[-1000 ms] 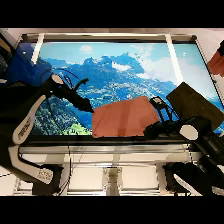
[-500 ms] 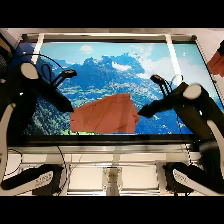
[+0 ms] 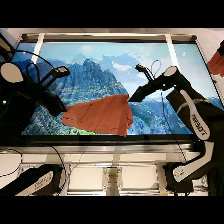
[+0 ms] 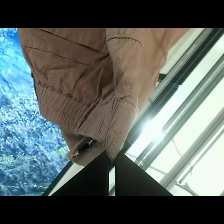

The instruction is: Fold the clothes and pants, and hang the long-sleeved shirts on hangers.

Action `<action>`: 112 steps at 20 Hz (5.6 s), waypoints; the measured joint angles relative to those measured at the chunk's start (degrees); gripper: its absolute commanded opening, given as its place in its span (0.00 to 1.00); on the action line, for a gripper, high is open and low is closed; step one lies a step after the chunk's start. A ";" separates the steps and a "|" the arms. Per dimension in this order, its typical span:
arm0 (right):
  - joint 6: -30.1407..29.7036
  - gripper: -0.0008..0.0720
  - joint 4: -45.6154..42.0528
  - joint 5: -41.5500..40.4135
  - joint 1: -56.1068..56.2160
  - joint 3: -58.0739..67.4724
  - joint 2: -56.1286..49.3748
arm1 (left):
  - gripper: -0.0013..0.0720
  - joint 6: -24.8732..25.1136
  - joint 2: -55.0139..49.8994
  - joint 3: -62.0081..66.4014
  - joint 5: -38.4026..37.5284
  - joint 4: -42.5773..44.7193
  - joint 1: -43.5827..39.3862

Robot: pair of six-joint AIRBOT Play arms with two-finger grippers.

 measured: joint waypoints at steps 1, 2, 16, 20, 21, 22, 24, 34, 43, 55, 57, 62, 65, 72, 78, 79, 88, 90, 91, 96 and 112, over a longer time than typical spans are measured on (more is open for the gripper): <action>-1.14 0.85 -0.46 -1.44 0.39 1.44 -1.33 | 0.05 0.02 0.22 0.00 0.00 0.02 0.00; -2.32 0.85 -0.98 -3.04 0.76 2.89 -2.47 | 0.05 0.02 0.46 0.00 0.02 0.07 0.00; -9.94 0.40 -9.14 0.70 10.32 9.55 -10.97 | 0.05 0.04 1.03 0.00 1.57 -1.29 0.17; -7.10 0.01 -9.25 4.85 10.71 9.79 -11.37 | 0.05 -1.11 1.03 0.00 5.14 -1.09 0.24; -5.51 0.01 -9.01 5.99 10.54 10.01 -11.28 | 0.05 -2.03 1.03 0.00 6.71 -0.44 0.24; -3.72 0.01 -9.03 7.50 10.21 10.51 -10.91 | 0.05 -3.76 1.03 0.00 8.70 0.81 0.24; 0.28 0.01 -8.83 10.12 8.96 12.46 -9.11 | 0.05 -8.41 1.05 0.00 13.05 4.31 0.26; 17.11 0.01 -8.74 11.23 1.73 32.52 11.96 | 0.05 -25.29 5.29 0.00 36.72 4.61 0.24; 24.06 0.01 -9.31 15.21 2.54 33.97 19.52 | 0.05 -26.12 10.32 0.00 37.29 -1.44 0.24; 30.05 0.01 -23.23 7.43 6.95 30.38 19.43 | 0.05 -23.26 10.78 0.00 38.62 -2.95 0.28; 30.16 0.01 -25.68 2.23 7.04 30.58 19.37 | 0.05 -19.65 10.54 0.00 42.97 -2.93 0.24; 29.55 0.01 -27.43 6.45 7.13 28.92 19.26 | 0.05 -14.95 8.52 -2.49 37.92 -1.81 0.24; 29.51 0.01 -24.00 14.69 7.96 21.70 19.69 | 0.05 -14.34 8.68 -10.60 31.87 -1.11 0.24; 30.29 0.01 -19.82 22.73 15.39 -4.68 22.86 | 0.05 -13.68 11.23 -30.58 17.05 -1.77 0.24; 31.10 0.01 -21.03 18.40 17.59 -12.28 23.69 | 0.05 -15.17 11.54 -34.67 15.45 -5.90 0.24; 31.34 0.01 -21.64 16.04 17.22 -12.15 23.71 | 0.05 -16.55 11.56 -34.84 17.88 -6.32 0.24; 33.51 0.01 -25.09 -6.36 10.34 -8.85 22.01 | 0.05 -23.85 10.64 -35.26 45.16 -10.03 0.26; 33.66 0.01 -25.14 -9.40 9.75 -8.72 19.91 | 0.05 -24.50 8.79 -35.26 49.55 -10.25 0.24; 33.75 0.02 -25.16 -10.97 9.55 -8.68 18.53 | 0.05 -24.70 7.58 -35.26 51.23 -10.38 0.24; 34.84 0.39 -25.53 -18.23 9.14 -8.55 12.85 | 0.50 -24.30 0.48 -35.26 55.76 -12.22 0.11; 39.04 0.87 -12.81 12.33 -14.86 -2.73 11.13 | 0.90 -22.05 10.38 -31.26 45.20 -10.49 6.51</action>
